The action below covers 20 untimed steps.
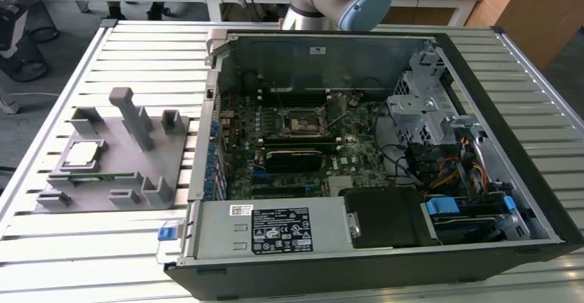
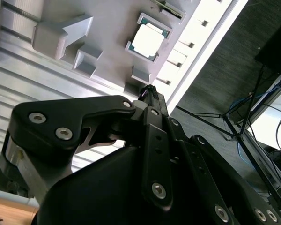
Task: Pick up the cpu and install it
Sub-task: 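Pick up the cpu and move it towards the insertion slot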
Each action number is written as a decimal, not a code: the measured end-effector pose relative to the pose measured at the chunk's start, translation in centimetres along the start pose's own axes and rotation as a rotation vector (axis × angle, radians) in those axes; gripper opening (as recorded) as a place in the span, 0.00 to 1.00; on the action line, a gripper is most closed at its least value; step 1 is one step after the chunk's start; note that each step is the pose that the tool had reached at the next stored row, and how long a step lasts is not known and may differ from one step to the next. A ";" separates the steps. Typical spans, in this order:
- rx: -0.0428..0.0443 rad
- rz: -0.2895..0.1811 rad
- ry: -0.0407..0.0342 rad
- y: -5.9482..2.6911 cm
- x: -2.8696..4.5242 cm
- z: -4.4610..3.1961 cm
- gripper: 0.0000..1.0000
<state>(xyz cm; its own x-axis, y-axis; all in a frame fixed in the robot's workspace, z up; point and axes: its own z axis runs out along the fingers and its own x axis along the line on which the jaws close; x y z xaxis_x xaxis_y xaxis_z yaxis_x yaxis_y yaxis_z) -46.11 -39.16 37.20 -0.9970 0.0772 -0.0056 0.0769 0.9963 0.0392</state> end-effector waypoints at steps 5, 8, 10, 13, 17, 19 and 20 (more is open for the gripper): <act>0.0000 0.000 0.0003 -0.02 0.00 0.34 0.11; -0.0001 0.000 0.0002 -0.04 0.00 0.53 0.23; -0.0001 0.000 0.0002 -0.07 0.00 0.73 0.29; -0.0001 0.000 0.0003 -0.16 0.00 1.21 0.41; 0.0000 -0.003 0.0007 -0.37 -0.02 1.82 0.58; 0.0000 -0.006 0.0014 -0.44 -0.01 2.17 0.64; 0.0001 -0.006 0.0017 -0.45 -0.01 2.35 0.70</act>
<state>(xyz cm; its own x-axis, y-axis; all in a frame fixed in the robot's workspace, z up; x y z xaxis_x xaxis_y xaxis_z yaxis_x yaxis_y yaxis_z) -46.11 -39.52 34.83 -0.9974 0.0715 -0.0041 0.0713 0.9967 0.0391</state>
